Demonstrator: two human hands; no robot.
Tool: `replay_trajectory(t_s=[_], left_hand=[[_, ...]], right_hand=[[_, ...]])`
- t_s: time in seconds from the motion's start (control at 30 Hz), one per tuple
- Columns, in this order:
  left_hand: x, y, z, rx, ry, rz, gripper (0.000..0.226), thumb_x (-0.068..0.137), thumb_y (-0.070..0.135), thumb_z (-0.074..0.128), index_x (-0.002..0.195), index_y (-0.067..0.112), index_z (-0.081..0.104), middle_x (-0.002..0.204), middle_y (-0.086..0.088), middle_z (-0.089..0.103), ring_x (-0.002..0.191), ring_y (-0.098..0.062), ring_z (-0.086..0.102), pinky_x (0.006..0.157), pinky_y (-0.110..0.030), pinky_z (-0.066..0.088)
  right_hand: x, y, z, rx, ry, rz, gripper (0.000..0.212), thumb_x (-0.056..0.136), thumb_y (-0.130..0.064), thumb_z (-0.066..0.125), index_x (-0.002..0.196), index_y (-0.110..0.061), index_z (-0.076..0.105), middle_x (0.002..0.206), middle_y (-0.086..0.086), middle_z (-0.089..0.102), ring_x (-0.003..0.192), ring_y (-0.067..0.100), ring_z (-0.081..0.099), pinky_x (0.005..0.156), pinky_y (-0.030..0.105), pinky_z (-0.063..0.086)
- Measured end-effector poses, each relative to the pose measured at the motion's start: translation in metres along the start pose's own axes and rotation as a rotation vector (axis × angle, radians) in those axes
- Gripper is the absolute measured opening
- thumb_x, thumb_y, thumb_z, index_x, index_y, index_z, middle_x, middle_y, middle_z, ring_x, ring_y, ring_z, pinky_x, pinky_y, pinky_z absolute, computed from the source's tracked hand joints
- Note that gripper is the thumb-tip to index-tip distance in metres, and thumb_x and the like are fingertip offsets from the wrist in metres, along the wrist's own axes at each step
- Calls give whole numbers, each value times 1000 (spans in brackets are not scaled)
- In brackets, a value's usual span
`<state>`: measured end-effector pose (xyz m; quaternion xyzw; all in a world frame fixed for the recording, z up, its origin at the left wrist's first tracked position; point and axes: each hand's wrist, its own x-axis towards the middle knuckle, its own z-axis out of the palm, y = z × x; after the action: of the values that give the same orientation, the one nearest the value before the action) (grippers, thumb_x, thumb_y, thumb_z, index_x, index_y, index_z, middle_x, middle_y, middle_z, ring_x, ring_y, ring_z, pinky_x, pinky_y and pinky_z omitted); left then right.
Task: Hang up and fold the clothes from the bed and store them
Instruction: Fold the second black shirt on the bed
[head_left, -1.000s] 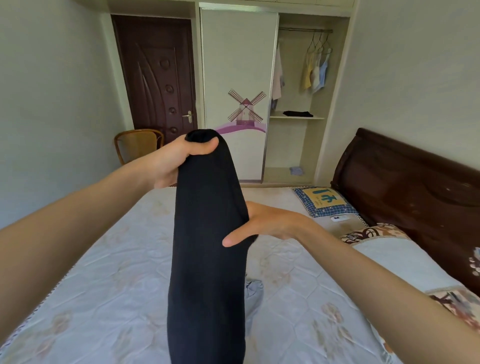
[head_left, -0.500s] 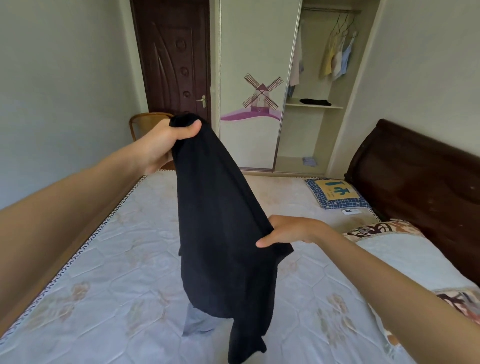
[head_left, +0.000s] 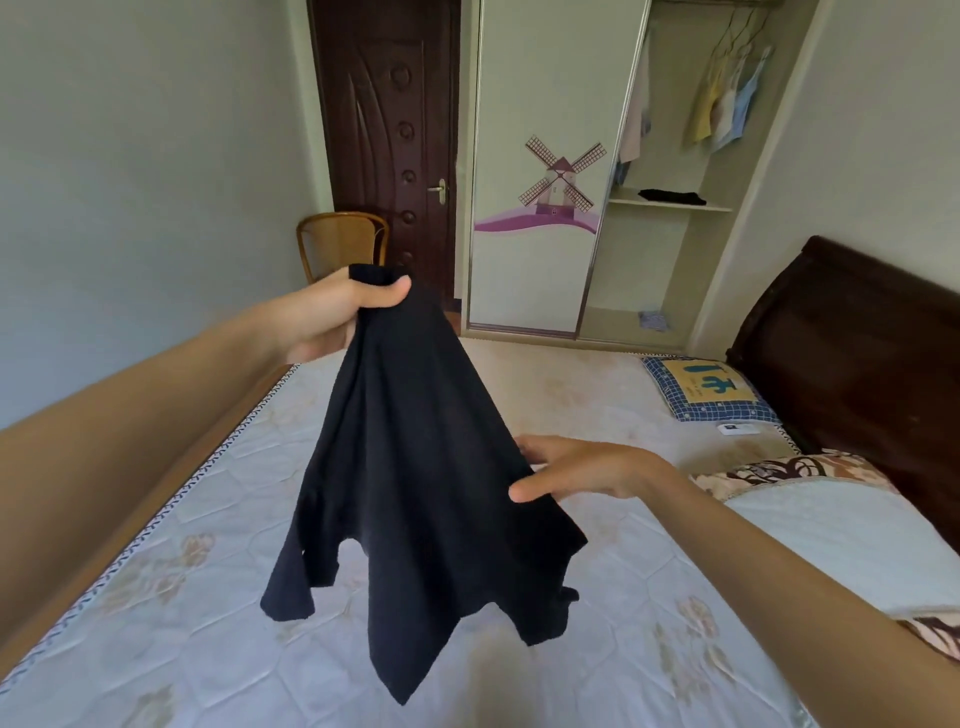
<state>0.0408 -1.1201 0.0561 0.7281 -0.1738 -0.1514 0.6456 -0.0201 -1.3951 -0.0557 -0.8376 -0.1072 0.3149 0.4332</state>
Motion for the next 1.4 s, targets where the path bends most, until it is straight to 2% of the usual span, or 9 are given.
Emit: replay_trajectory(t_s=[0.13, 0.27, 0.57, 0.73, 1.03, 1.1, 1.17, 1.3, 1.4], left_hand=[[-9, 8, 14, 80, -77, -90, 28, 79, 28, 63, 100, 11, 67, 96, 1, 75, 89, -11, 72, 70, -19, 56], [-24, 11, 6, 200, -58, -93, 26, 92, 25, 57, 109, 7, 64, 106, -3, 73, 97, -13, 69, 78, -21, 56], [-71, 2, -34, 125, 176, -14, 15, 98, 18, 51, 88, 16, 62, 78, 12, 71, 79, -2, 68, 67, -14, 52], [-86, -3, -72, 85, 311, 66, 14, 98, 22, 53, 91, 18, 64, 82, 13, 71, 82, -2, 67, 72, -14, 52], [-135, -49, -218, 258, 424, 8, 10, 89, 6, 64, 92, 11, 73, 84, 4, 74, 76, -5, 70, 65, -13, 54], [-150, -59, -255, 345, 385, -46, 14, 82, 3, 70, 81, 15, 78, 83, -1, 75, 73, -6, 70, 64, -13, 54], [-160, -68, -290, 529, 301, -91, 13, 75, 4, 76, 75, 17, 79, 82, -2, 76, 72, -6, 69, 68, -15, 53], [-156, -91, -335, 933, 41, -149, 28, 79, 1, 77, 64, 25, 72, 70, 6, 71, 67, -6, 64, 70, -18, 46], [-146, -110, -350, 1103, -91, -149, 32, 78, -1, 75, 60, 20, 59, 54, 17, 55, 55, 1, 50, 57, -11, 39]], right_hand=[[14, -72, 10, 66, 179, -332, 64, 83, -32, 78, 137, -32, 44, 140, -14, 51, 125, 5, 51, 106, 31, 42], [33, -109, 21, 180, 218, -472, 41, 84, -16, 76, 123, -18, 62, 117, -5, 70, 108, 11, 67, 96, 32, 54], [83, -100, 79, -34, -91, -329, 32, 85, -15, 76, 114, -23, 65, 110, -8, 71, 104, 9, 67, 87, 22, 52], [106, -73, 104, -168, -130, -178, 39, 87, -22, 73, 124, -17, 64, 118, -3, 70, 109, 13, 66, 102, 34, 50], [128, -99, 114, -122, 186, -128, 23, 98, -30, 59, 111, -15, 70, 109, 10, 73, 100, 26, 69, 91, 38, 54], [134, -114, 116, -126, 210, -118, 28, 95, -34, 64, 107, -10, 71, 106, 14, 72, 97, 28, 70, 90, 40, 54], [144, -132, 119, -233, 190, -93, 33, 90, -34, 69, 97, -1, 70, 90, 17, 70, 81, 26, 68, 77, 37, 54], [166, -153, 130, -659, 255, 92, 28, 84, -10, 64, 60, -8, 53, 62, 6, 48, 60, 19, 47, 54, 28, 33], [178, -148, 144, -770, 368, 195, 13, 84, -8, 58, 72, -6, 63, 75, 8, 57, 72, 24, 55, 55, 25, 36]])
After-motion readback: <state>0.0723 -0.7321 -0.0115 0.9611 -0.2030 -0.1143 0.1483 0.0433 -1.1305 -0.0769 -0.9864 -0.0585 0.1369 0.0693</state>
